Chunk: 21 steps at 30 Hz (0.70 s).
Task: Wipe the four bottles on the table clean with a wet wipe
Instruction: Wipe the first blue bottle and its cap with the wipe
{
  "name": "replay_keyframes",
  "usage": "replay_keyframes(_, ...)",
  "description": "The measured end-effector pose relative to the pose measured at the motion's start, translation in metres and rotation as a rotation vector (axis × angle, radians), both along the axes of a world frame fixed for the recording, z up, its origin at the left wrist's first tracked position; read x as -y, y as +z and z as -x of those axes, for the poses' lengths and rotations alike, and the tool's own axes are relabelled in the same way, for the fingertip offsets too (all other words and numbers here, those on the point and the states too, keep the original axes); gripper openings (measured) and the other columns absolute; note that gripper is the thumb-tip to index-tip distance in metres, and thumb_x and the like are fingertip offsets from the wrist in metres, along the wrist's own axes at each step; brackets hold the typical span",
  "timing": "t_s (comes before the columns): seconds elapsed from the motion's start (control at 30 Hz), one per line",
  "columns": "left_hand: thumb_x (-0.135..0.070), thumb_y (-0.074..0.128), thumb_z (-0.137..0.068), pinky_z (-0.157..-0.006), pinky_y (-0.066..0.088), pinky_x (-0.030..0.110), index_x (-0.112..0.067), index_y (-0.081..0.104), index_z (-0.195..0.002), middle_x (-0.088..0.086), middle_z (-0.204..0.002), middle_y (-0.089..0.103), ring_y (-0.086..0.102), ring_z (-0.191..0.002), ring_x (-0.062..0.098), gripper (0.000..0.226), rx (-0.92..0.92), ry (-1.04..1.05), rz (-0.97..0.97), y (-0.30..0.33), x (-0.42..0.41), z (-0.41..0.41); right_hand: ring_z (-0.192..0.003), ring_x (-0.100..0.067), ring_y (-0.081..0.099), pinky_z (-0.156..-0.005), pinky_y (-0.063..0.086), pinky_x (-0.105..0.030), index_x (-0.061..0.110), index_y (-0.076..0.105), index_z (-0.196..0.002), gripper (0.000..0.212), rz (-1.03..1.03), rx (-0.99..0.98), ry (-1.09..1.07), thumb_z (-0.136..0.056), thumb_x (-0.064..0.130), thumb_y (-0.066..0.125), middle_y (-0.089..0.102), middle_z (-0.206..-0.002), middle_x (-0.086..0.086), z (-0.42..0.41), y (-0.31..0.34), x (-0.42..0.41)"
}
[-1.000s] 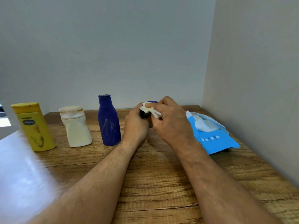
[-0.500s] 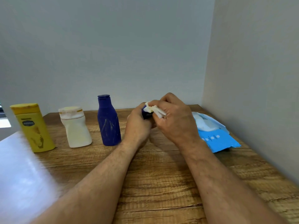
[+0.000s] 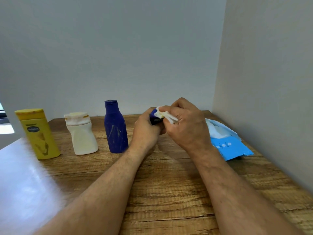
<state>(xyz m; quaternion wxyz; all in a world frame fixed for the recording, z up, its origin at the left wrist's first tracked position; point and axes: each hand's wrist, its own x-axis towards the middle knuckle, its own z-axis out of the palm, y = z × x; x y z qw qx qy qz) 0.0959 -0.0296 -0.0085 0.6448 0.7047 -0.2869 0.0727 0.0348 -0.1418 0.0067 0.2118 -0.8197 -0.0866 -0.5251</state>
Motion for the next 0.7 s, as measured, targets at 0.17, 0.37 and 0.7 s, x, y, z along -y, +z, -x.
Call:
replay_keyframes(0.17, 0.004, 0.065, -0.092, -0.069, 0.056, 0.017, -0.018, 0.069, -0.117, 0.001, -0.102, 0.076, 0.073, -0.093, 0.010, 0.034, -0.055, -0.021, 0.057, -0.0017, -0.0005, -0.0027, -0.072, -0.014, 0.060, -0.061, 0.055, -0.033, 0.014, 0.078, -0.093, 0.025, -0.043, 0.018, -0.031, -0.077, 0.023, 0.062, 0.062, -0.081, 0.002, 0.0018, 0.0001, 0.0009)
replay_keyframes(0.37, -0.005, 0.069, -0.091, -0.076, 0.060, 0.030, -0.024, 0.071, -0.108, 0.000, -0.093, 0.077, 0.074, -0.090, 0.015, 0.025, -0.117, 0.001, 0.027, -0.0057, 0.0032, -0.0043, -0.074, -0.013, 0.058, -0.064, 0.054, -0.032, 0.014, 0.078, -0.091, 0.036, 0.029, -0.029, 0.028, -0.079, 0.036, 0.052, 0.060, -0.080, 0.002, 0.0010, -0.0015, -0.0050)
replay_keyframes(0.7, -0.003, 0.067, -0.094, -0.076, 0.062, 0.029, -0.014, 0.065, -0.123, 0.007, -0.100, 0.077, 0.076, -0.090, 0.015, 0.032, -0.262, -0.073, 0.213, 0.0021, 0.0042, -0.0004, -0.079, -0.010, 0.061, -0.069, 0.052, -0.017, 0.017, 0.074, -0.112, 0.028, -0.142, 0.096, -0.051, -0.085, 0.014, 0.067, 0.063, -0.092, 0.002, 0.0028, 0.0028, -0.0001)
